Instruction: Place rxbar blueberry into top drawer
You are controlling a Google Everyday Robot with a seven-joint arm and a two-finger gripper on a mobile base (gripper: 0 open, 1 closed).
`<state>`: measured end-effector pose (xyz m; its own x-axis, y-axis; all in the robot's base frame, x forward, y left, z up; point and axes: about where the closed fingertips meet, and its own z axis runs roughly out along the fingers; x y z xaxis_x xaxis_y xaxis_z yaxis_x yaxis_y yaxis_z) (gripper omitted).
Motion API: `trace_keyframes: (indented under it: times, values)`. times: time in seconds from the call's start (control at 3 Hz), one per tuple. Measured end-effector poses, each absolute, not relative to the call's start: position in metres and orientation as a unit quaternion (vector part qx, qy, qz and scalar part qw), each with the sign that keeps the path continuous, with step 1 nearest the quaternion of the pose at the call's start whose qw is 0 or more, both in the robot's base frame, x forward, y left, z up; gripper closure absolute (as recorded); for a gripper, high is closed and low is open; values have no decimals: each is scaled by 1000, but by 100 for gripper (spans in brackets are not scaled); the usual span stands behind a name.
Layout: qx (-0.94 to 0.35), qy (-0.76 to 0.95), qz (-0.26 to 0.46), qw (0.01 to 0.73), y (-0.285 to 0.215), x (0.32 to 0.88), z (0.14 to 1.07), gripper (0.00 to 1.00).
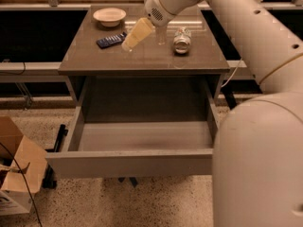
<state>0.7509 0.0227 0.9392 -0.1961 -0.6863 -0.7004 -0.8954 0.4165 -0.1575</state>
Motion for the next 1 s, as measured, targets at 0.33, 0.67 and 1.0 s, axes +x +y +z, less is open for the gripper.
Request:
trace_keyframes:
  times: [0.33, 0.67, 1.0]
  values:
    - [-497, 760, 167, 384, 45, 801, 918, 0]
    - [-487, 763, 172, 388, 47, 815, 912, 0]
    - [-477, 776, 175, 374, 49, 814, 901, 0]
